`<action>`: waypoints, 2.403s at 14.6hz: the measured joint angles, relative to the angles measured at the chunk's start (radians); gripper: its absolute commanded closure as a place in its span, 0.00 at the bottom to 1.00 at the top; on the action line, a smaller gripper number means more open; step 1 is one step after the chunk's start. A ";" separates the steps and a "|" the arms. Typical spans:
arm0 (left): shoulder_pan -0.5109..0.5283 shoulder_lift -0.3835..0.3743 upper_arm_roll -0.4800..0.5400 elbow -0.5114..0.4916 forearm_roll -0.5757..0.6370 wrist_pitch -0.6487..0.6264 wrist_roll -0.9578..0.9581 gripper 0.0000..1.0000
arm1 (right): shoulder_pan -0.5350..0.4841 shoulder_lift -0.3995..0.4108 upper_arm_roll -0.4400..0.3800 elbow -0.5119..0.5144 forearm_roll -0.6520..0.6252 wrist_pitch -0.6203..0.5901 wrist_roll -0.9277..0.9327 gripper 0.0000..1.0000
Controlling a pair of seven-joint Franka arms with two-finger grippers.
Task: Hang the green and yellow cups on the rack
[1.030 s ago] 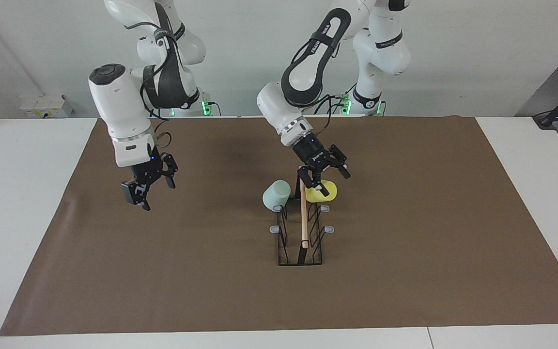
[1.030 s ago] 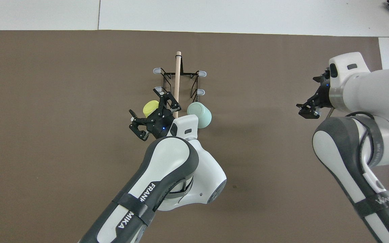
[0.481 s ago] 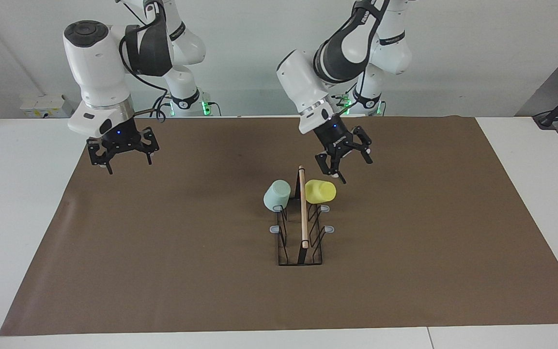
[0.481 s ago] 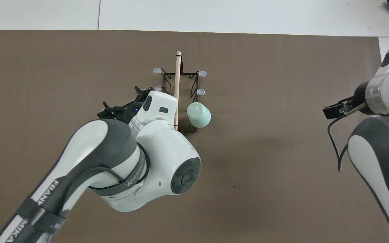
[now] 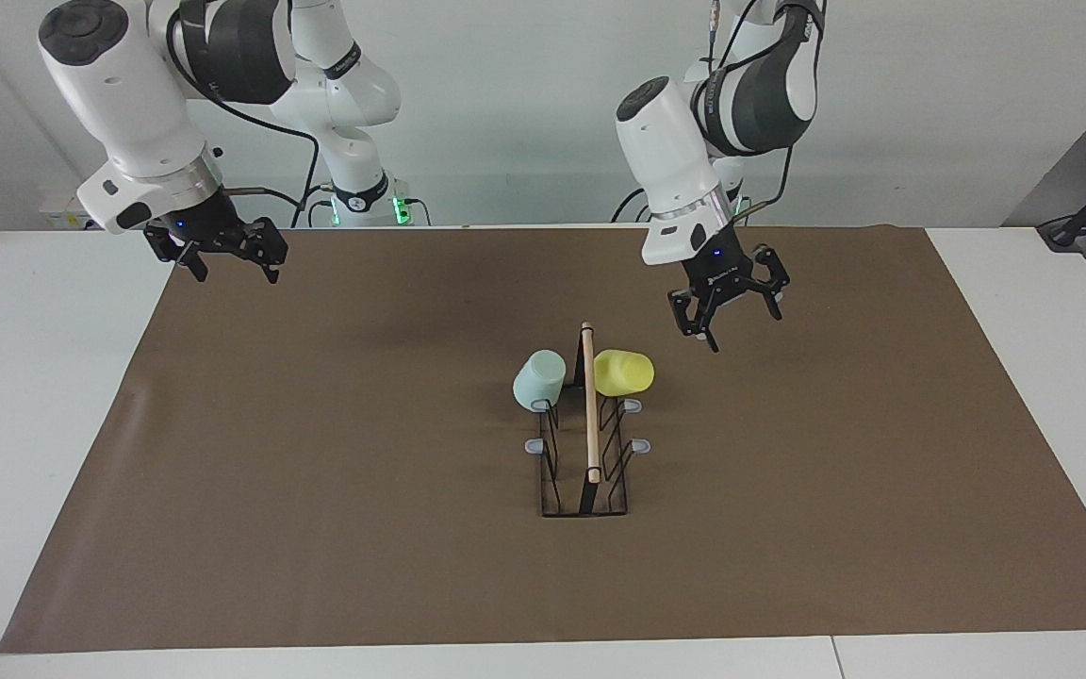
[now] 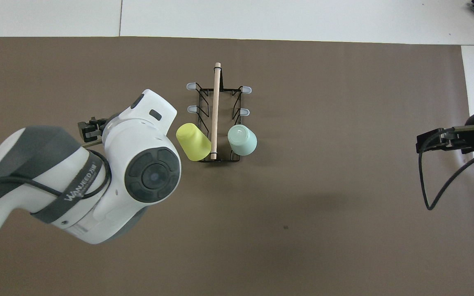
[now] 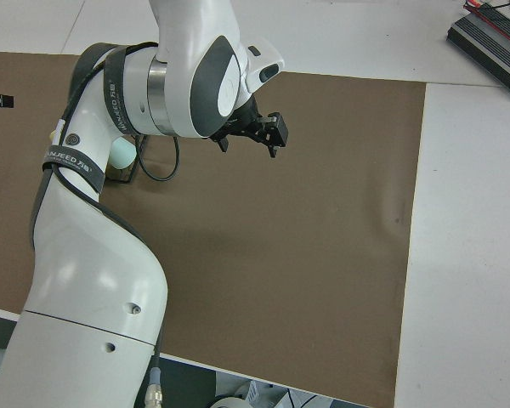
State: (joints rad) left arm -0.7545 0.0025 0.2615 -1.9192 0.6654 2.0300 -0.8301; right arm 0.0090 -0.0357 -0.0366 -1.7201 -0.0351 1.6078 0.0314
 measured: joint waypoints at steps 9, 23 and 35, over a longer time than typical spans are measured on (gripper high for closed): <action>0.368 -0.082 0.009 0.001 -0.530 -0.003 0.815 0.00 | 0.000 0.012 0.004 0.085 0.012 -0.092 0.000 0.00; 0.512 -0.065 -0.009 0.197 -0.684 -0.275 1.049 0.00 | 0.011 0.021 0.005 0.083 0.013 -0.093 0.000 0.00; 0.715 -0.038 -0.254 0.363 -0.685 -0.498 1.049 0.00 | 0.011 0.021 0.005 0.083 0.013 -0.077 0.000 0.00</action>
State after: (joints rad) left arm -0.0393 -0.0356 0.0074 -1.5557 -0.0193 1.5319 0.2185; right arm 0.0197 -0.0142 -0.0314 -1.6368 -0.0224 1.5311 0.0316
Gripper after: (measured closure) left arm 0.000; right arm 0.000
